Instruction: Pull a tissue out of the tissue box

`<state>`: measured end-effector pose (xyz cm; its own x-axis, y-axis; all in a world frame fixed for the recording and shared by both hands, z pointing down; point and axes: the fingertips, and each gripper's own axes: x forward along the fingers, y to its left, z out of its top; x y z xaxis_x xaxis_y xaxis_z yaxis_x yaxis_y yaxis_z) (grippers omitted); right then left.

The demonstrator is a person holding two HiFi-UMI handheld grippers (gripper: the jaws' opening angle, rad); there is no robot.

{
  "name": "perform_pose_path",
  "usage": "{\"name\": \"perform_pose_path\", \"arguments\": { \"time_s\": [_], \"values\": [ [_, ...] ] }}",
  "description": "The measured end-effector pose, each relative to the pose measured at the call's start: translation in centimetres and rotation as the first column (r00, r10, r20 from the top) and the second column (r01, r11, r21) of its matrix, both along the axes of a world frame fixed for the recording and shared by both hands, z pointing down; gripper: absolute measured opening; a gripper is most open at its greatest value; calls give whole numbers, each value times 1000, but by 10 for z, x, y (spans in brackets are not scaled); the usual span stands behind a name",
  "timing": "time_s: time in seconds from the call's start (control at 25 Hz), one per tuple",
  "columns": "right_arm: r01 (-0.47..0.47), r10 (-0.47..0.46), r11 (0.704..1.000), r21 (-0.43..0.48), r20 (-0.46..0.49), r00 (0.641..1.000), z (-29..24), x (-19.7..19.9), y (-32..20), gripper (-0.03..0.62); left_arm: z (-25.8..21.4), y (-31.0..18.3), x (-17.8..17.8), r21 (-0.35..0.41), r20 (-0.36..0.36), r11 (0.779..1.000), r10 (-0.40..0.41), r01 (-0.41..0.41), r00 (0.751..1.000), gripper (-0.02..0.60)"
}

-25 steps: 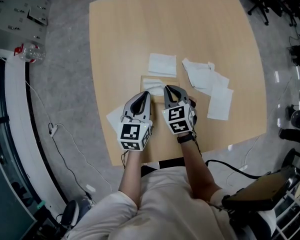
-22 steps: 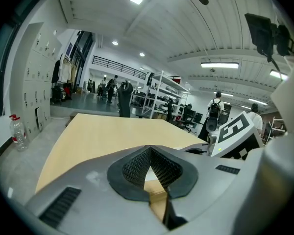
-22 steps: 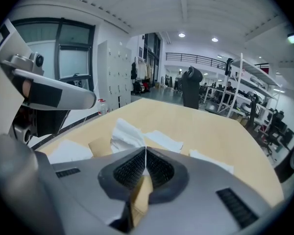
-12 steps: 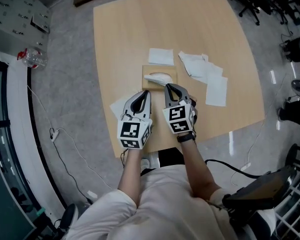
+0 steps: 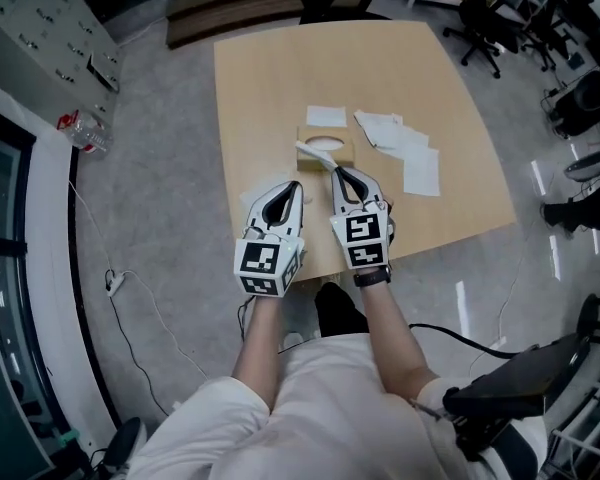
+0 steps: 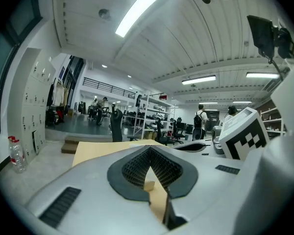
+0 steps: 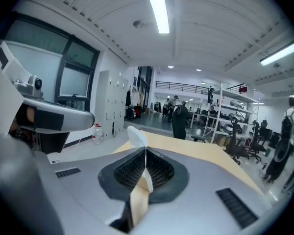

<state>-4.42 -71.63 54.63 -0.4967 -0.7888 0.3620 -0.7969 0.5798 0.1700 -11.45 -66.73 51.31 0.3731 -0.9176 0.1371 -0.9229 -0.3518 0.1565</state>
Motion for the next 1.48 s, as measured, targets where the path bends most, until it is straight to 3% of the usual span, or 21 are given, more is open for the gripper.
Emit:
{"name": "perform_pose_path", "arguments": {
  "time_s": [0.32,0.76,1.08,1.28,1.48],
  "values": [
    [21,-51,990,142,213,976,-78,-8,126,8,-50,107,-7,111,-13,994,-24,26,1000,3],
    [-86,30,975,205,263,964,-108,17,229,7,-70,200,3,162,-14,987,-17,19,1000,3],
    [-35,-33,968,248,265,964,-139,40,192,8,-93,167,32,184,8,981,-58,55,998,3],
    [-1,-74,958,286,252,965,-160,82,156,6,-119,125,69,237,1,965,-112,109,994,3],
    [-38,-39,966,256,289,956,-151,137,118,8,-100,94,109,203,7,974,-102,99,995,3]
  ]
}}
